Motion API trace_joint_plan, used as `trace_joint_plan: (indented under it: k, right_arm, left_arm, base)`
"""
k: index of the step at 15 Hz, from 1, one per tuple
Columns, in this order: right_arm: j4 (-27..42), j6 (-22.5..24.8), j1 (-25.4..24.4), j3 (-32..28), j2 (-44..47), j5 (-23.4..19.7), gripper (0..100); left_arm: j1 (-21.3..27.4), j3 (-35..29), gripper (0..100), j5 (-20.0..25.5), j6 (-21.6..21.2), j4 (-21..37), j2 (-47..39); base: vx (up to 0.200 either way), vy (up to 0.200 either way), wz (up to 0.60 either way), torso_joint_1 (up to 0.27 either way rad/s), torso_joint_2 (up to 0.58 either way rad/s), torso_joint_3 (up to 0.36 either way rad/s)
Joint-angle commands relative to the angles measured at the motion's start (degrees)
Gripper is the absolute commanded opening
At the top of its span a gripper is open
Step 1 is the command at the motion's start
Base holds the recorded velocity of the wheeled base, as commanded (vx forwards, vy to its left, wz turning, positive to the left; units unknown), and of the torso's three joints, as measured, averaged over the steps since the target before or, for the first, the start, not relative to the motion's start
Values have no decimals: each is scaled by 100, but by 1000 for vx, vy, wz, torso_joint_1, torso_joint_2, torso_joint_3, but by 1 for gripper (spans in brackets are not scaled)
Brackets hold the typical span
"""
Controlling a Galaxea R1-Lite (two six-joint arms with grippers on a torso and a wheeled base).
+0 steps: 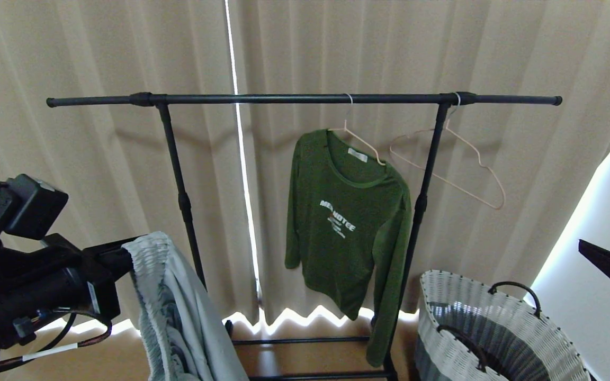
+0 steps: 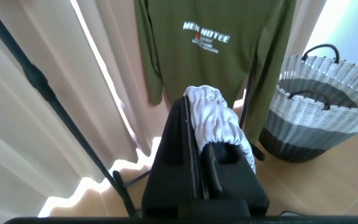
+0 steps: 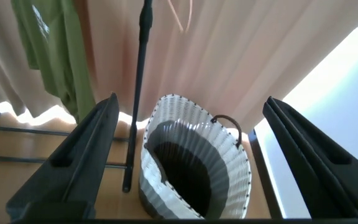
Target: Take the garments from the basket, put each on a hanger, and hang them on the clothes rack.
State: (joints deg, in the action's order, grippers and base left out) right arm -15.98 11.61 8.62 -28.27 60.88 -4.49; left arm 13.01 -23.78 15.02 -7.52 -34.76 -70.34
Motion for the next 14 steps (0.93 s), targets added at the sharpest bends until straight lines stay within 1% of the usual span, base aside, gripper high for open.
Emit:
trace_joint_plan:
  k: [1, 2, 3, 5, 7, 11, 14]
  right_arm:
    - [-19, 17, -1, 199, -120, 0, 100]
    - [-45, 44, -1, 252, -164, 0, 100]
    - [-81, 184, -1, 357, -340, 0, 100]
    - [-19, 395, -1, 366, -498, -61, 100]
    - [51, 659, -1, 357, -481, -35, 100]
    - [166, 712, -1, 305, -445, -35, 100]
    - [157, 712, -1, 278, -463, -35, 100]
  left_arm:
    - [-9, 155, 0, 1, -39, -84, 38]
    - [0, 190, 0, 1, -65, -163, 64]
    - [-9, 278, 0, 1, -74, -436, 73]
    - [-18, 498, 0, 1, -83, -743, 73]
    - [-18, 559, 0, 1, -74, -937, 20]
    - [-18, 568, 0, 1, -83, -928, 29]
    - [-18, 568, 0, 1, -83, -928, 38]
  base:
    - [0, 0, 0, 124, -276, -154]
    - [0, 0, 0, 76, -149, -85]
    - [0, 0, 0, 41, -80, -41]
    - [0, 0, 0, 0, 0, 0]
    - [0, 0, 0, 0, 0, 0]
    - [0, 0, 0, 0, 0, 0]
    - [200, 0, 0, -1, -6, 2]
